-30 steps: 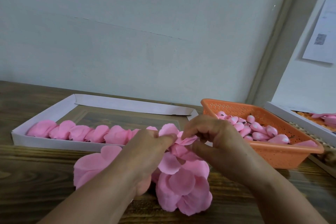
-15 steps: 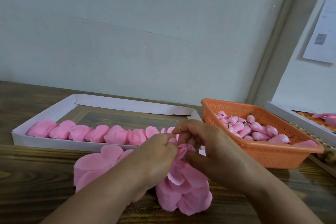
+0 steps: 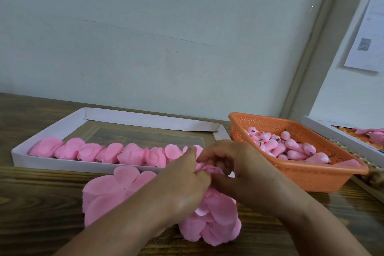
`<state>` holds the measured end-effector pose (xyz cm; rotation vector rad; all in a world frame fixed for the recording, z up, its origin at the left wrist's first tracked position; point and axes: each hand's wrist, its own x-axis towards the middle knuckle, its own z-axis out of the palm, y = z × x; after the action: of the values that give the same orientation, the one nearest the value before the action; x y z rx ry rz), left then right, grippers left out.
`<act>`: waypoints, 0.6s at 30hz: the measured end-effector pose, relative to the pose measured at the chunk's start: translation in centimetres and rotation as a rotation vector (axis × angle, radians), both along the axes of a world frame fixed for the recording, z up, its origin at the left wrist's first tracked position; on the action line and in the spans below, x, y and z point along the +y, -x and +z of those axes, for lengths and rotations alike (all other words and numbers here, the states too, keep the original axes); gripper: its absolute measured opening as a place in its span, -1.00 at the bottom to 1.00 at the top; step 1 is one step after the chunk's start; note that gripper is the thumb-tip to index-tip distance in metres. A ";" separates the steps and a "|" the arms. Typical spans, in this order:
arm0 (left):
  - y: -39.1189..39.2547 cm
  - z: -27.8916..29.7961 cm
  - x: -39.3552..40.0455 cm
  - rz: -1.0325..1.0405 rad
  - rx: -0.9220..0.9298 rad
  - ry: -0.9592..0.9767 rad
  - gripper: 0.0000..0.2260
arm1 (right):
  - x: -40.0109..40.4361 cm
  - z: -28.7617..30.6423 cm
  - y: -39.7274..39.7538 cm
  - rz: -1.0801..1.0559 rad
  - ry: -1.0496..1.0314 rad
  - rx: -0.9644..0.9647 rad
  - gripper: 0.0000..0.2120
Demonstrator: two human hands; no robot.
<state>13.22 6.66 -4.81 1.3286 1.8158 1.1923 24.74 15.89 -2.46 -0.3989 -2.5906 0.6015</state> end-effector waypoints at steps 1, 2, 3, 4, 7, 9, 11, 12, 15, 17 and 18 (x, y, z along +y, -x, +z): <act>-0.1 0.1 -0.1 -0.001 0.013 0.006 -0.76 | 0.0 0.0 0.0 -0.004 -0.006 -0.005 -0.81; -0.1 0.3 -0.1 0.012 0.020 0.010 -0.82 | 0.1 -0.1 0.0 -0.012 0.009 0.008 -0.84; 0.0 0.5 -0.1 0.024 0.012 0.009 -0.85 | 0.2 -0.1 0.0 -0.024 0.050 0.038 -0.85; 0.1 0.6 -0.2 0.022 -0.028 0.008 -0.84 | 0.3 -0.1 -0.1 -0.037 0.109 0.079 -0.85; 0.8 0.8 0.1 -0.075 -0.339 -0.013 -0.64 | 0.8 0.0 -0.1 -0.069 0.310 0.191 -0.88; 1.3 1.0 0.1 -0.069 -0.531 -0.031 -0.72 | 1.2 0.1 -0.3 -0.071 0.413 0.270 -0.90; 1.6 0.9 0.2 -0.033 -0.647 -0.055 -0.78 | 1.7 0.1 -0.5 -0.061 0.475 0.340 -0.90; 1.6 0.9 0.2 -0.024 -0.664 -0.062 -0.80 | 1.8 0.1 -0.5 -0.057 0.489 0.356 -0.90; 1.5 0.5 0.2 -0.030 -0.667 -0.062 -0.90 | 1.9 0.0 -0.4 -0.048 0.495 0.349 -0.91; 1.4 0.3 0.3 -0.047 -0.683 -0.067 -0.83 | 1.9 0.0 -0.5 -0.051 0.493 0.323 -0.91; 1.4 0.3 0.3 -0.058 -0.690 -0.068 -0.81 | 1.9 0.0 -0.5 -0.051 0.492 0.308 -0.90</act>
<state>11.85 6.96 -4.56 0.8375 1.2389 1.4590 25.24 17.76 -2.41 -0.4802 -2.1177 1.1861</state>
